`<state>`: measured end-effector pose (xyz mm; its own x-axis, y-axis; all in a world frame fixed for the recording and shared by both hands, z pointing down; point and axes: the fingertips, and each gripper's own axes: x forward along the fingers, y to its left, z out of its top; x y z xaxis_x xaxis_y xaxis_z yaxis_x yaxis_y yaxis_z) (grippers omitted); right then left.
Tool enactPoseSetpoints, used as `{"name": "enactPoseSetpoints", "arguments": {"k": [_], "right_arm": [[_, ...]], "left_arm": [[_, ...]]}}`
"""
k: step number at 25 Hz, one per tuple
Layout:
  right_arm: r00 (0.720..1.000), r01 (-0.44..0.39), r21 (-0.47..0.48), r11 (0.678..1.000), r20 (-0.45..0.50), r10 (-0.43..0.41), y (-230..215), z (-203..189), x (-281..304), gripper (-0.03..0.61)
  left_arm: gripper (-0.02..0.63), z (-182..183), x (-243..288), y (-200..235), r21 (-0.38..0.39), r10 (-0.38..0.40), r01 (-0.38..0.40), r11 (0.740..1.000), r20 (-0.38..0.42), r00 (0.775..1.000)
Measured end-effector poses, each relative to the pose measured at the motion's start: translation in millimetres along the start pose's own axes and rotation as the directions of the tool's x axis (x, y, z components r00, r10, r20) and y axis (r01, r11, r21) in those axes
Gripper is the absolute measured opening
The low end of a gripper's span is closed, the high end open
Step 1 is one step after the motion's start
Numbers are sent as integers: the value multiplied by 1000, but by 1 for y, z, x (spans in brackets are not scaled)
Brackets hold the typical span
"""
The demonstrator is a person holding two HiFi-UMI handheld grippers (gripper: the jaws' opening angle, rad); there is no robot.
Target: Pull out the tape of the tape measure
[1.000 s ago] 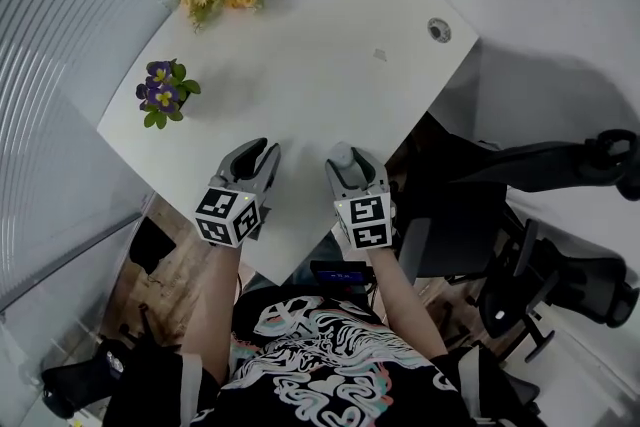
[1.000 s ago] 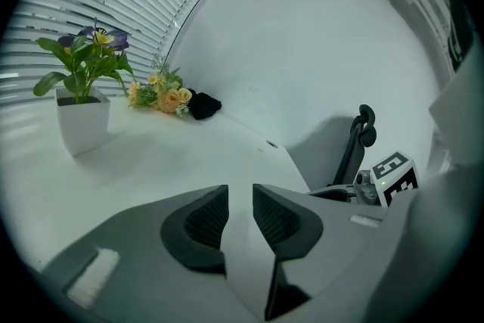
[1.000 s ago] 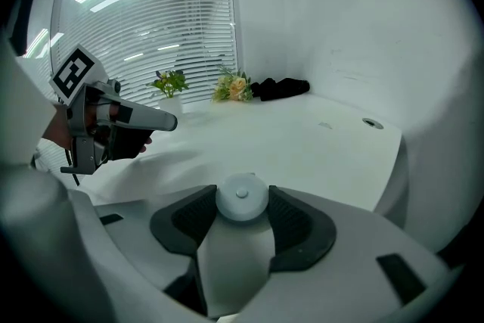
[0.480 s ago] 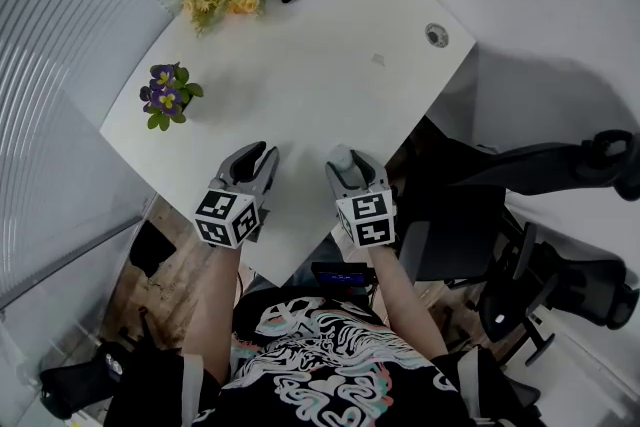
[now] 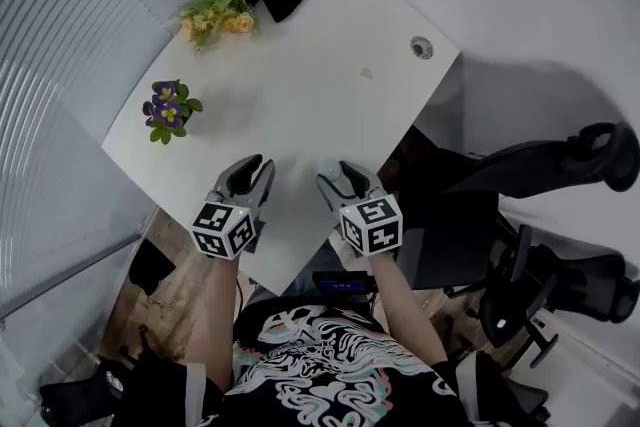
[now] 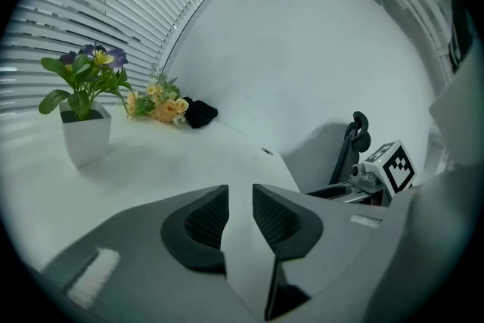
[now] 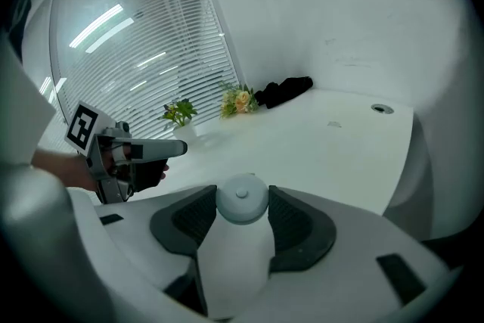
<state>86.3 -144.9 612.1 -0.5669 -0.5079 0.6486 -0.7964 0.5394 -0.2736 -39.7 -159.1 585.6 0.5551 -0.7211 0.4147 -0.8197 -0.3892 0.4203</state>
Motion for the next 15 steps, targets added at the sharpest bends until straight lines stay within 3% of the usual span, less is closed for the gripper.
{"name": "enactPoseSetpoints", "arguments": {"k": [3, 7, 11, 15], "right_arm": [[998, -57, 83, 995, 20, 55, 9, 3, -7, 218], [987, -149, 235, 961, 97, 130, 20, 17, -21, 218], [982, -171, 204, 964, 109, 151, 27, 21, -33, 218], [956, -282, 214, 935, 151, 253, 40, 23, -43, 218]], "left_arm": [[100, 3, -5, -1, -9, -13, 13, 1000, 14, 1000], [100, 7, -10, -3, -42, -30, 32, 999, 45, 999], [98, 7, -12, -12, -60, -63, 66, 996, 57, 996], [97, 11, -15, -27, -136, -136, 146, 980, 79, 988]]}}
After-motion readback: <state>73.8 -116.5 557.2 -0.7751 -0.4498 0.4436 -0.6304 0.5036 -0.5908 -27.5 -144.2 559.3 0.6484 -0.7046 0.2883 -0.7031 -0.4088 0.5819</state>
